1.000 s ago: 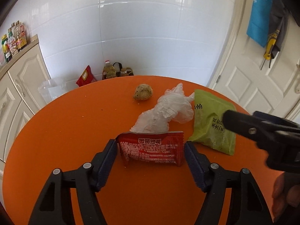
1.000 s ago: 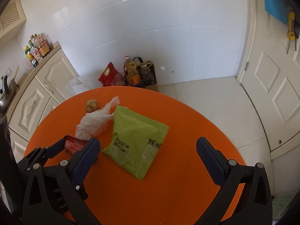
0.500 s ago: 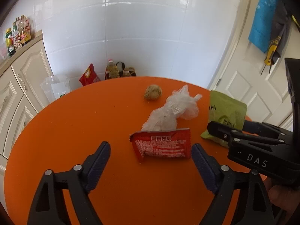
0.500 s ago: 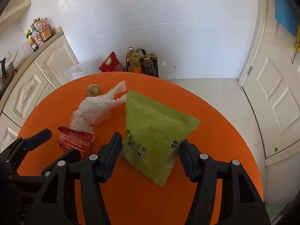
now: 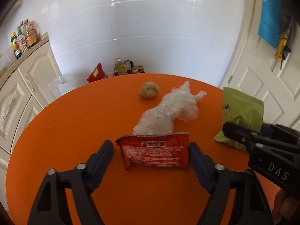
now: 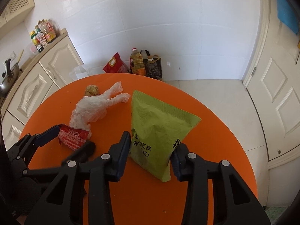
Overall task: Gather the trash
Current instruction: 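Grasp the green bag with the right tool while the left tool grasps the red packet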
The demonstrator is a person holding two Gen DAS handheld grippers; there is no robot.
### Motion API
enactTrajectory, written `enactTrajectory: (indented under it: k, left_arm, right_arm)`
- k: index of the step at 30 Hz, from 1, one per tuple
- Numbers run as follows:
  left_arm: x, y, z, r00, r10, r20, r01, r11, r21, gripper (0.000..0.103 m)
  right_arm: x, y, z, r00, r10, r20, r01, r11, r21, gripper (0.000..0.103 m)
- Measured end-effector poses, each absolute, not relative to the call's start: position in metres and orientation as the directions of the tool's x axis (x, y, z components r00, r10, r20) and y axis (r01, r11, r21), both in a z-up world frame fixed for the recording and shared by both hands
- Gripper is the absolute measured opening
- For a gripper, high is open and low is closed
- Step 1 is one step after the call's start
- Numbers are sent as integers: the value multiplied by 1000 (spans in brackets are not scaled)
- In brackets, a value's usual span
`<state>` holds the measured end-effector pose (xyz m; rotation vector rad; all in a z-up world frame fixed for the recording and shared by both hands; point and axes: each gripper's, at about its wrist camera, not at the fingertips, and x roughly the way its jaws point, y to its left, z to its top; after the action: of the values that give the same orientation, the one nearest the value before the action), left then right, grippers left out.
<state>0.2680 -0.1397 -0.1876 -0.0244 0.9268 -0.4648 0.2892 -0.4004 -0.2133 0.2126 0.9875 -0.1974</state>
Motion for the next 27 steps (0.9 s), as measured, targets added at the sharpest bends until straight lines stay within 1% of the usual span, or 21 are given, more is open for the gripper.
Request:
enactTrajectory:
  k: [1,4,5,11,17,23,24,25,27]
  left_arm:
    - [265,-140,-189,513,-396,-762,369,903,-221,64]
    - [265,-136,-192,507,-412,-757,369,898,-241,57]
    - [265,-135,-193,504,-422,-753,371,894,-252,56]
    - [251,-119,-190,495,-456,-740,376,880,-291,54]
    - [236,-105,-189,476,-500,-724,391,857,-336,53]
    - [224,-95,-191,469,-534,-703,400,838,-370,48]
    - [222,-93,-189,470,-535,-702,400,838,-371,38]
    - [221,-92,-188,462,-542,-702,406,833,-376,34]
    - [218,-92,-189,455,-544,-705,422,829,-367,35]
  right_arm:
    - [289,-401,-213,537,-65,-841,259,962,91,40]
    - [287,-402,-213,540,-51,-840,250,963,102,35]
    - [286,-402,-213,542,-45,-839,243,964,105,33]
    - [284,-393,-212,545,-18,-838,206,972,113,28]
    - [277,-387,-211,546,-5,-838,194,974,121,27]
    - [266,-387,-209,546,-4,-838,200,972,126,25]
    - [264,-386,-208,546,-6,-838,201,972,124,25]
    - [262,-386,-208,546,-6,-838,199,972,123,25]
    - [259,-385,-208,546,-4,-838,196,973,123,25]
